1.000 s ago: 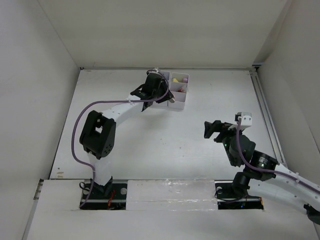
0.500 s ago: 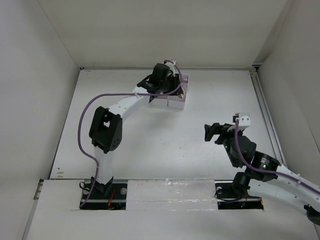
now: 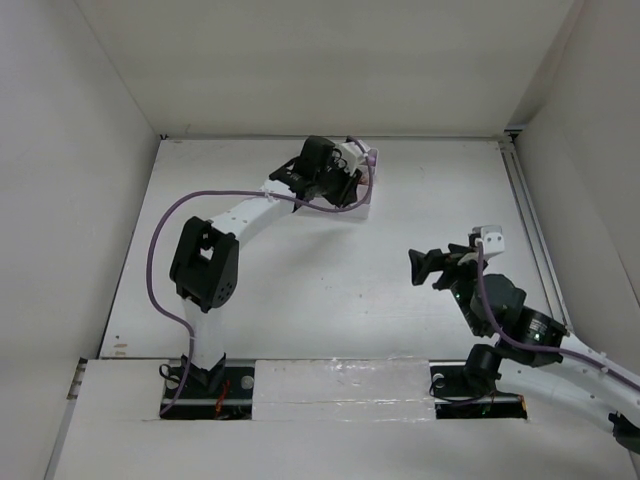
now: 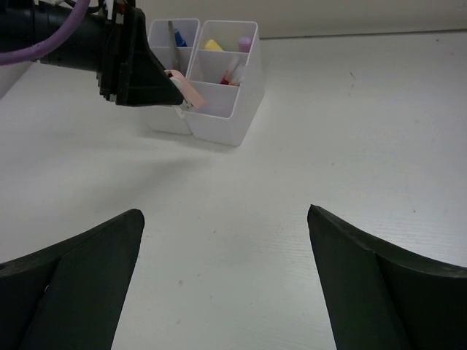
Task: Sort the stationery into containers
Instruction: Place the stationery in the storage box.
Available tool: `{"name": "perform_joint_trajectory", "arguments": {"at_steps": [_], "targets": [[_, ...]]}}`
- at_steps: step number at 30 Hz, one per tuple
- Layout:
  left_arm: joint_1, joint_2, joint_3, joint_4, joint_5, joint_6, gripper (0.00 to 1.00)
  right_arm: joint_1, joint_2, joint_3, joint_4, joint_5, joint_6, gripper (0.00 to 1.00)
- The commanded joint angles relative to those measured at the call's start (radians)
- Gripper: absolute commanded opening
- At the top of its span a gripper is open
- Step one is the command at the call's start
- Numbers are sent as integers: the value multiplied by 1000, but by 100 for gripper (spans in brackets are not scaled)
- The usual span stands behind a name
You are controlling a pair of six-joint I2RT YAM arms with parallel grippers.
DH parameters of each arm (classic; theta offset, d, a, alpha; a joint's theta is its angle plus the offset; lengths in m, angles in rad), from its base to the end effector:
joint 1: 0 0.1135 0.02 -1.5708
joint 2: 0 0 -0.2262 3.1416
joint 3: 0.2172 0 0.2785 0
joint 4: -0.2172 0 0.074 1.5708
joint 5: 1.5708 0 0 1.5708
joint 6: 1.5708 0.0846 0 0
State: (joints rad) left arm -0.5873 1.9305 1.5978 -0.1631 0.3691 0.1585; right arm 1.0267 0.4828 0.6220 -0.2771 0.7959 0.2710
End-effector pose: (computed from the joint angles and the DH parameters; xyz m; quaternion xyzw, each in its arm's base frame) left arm 0.4083 -0.3084 0.2204 0.3951 0.7521 -0.2611 0.4582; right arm 0.1618 0.1506 0.2974 -0.0199 0.7401 0.1330 0.6590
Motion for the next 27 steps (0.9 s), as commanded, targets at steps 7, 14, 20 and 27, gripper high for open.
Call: {"name": "perform_joint_trajectory", "arguments": {"at_steps": [7, 14, 20, 27], "targets": [[6, -85, 12, 108, 91, 203, 0, -4, -76, -4, 21, -26, -39, 100], [15, 2, 131, -42, 131, 380, 0, -4, -122, -13, 12, -26, -49, 100], [35, 12, 140, -53, 171, 446, 0, -4, -122, -22, 12, -26, -49, 100], [35, 96, 223, -125, 200, 504, 0, -4, -122, -22, 3, -17, -49, 100]]}}
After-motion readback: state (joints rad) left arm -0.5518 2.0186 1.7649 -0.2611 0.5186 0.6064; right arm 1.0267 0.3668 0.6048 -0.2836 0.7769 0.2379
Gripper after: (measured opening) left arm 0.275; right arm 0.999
